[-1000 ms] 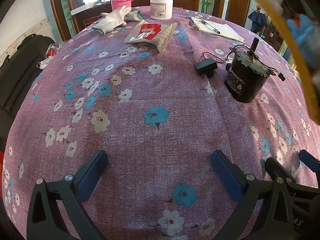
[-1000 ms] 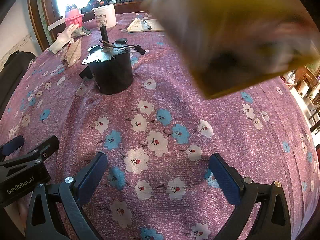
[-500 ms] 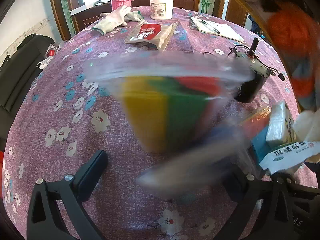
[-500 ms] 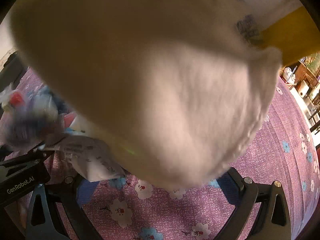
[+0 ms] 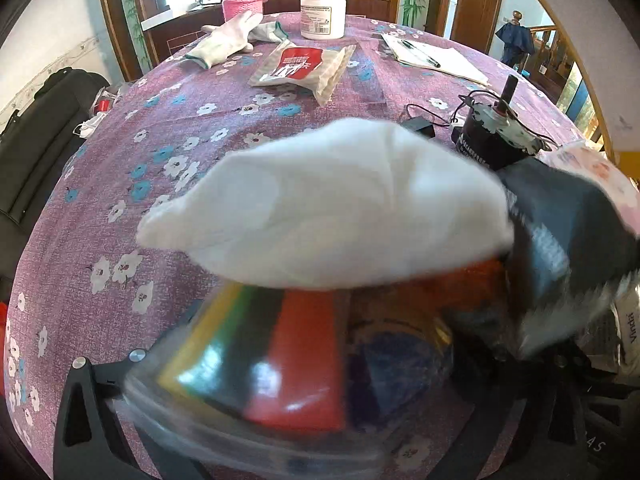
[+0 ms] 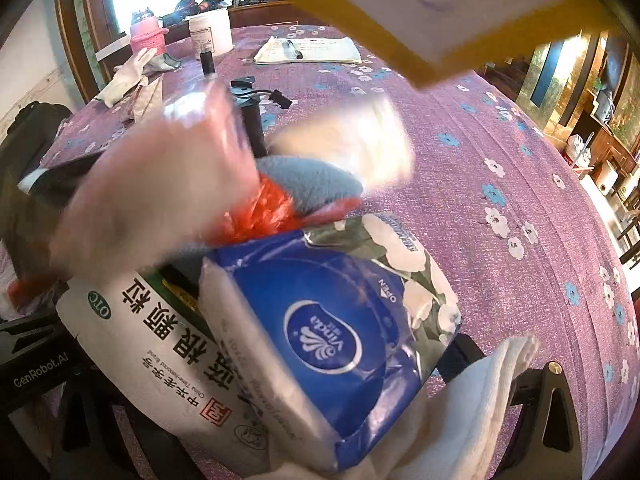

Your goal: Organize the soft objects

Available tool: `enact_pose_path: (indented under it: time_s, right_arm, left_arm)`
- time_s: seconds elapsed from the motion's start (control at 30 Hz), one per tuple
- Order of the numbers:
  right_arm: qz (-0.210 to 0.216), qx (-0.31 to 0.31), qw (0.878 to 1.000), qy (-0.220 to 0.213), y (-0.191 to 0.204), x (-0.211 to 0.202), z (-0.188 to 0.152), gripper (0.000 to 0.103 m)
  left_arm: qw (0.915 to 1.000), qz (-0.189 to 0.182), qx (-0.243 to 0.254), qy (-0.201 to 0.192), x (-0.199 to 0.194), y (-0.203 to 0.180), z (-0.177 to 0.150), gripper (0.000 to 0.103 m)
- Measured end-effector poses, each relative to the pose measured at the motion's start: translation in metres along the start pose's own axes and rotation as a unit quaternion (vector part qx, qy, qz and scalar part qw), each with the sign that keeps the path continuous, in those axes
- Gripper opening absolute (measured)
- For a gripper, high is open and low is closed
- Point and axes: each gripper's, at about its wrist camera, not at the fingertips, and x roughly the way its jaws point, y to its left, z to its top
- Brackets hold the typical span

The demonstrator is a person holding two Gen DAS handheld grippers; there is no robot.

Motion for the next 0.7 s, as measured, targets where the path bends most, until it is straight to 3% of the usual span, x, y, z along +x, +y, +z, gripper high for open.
enact_pose_path:
  time_s: [0.7]
  right_arm:
    - [0.0,0.0,1.0,0.0,-0.0011,-0.0009,-0.0021,0.103]
  left_arm:
    - [1.0,0.0,0.0,0.0,-0.0001,0.0003,-0.0002,0.103]
